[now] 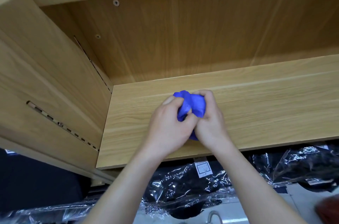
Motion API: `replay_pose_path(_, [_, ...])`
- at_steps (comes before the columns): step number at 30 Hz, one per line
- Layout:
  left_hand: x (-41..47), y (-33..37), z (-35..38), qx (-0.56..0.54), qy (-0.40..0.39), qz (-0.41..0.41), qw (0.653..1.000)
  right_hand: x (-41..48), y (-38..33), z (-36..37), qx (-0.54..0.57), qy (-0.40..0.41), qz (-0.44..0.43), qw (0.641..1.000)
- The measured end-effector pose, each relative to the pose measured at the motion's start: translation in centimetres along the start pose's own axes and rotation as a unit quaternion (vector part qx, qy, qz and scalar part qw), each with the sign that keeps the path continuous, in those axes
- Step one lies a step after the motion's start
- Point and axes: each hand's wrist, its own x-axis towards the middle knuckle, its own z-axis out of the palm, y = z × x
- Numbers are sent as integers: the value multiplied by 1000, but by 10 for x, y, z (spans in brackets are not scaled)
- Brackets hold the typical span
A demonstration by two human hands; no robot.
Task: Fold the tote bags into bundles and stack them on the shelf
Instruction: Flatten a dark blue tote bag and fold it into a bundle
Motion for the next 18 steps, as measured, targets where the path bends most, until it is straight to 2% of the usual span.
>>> replay_pose_path(1, [-7,-1,2,-17,19,2,1000,1,-1,1,59,28,25,998])
replay_pose_path(4, [-24,-3,7,77,85,60,992,1,-4,7,174,75,61,980])
replay_pose_path(8, [-32,-17,6,173,173,114,963,6,-14,3,331,142,105,927])
replay_pose_path(9, [-33,-22,7,143,174,107,968,7,-17,1,357,142,114,916])
replay_pose_path(11, [-31,-28,13,-61,133,42,988,7,-20,4,422,117,140,888])
replay_pose_path(13, [-30,-28,25,-247,80,-28,965,4,-22,9,472,89,186,857])
replay_pose_path(15, [-32,-30,33,-231,51,-49,970,3,-17,11,486,93,213,842])
replay_pose_path(16, [-34,-31,36,-214,34,-47,975,4,-14,11,477,114,209,846])
replay_pose_path(18, [-44,-34,40,-116,18,11,993,7,-6,10,405,181,155,883])
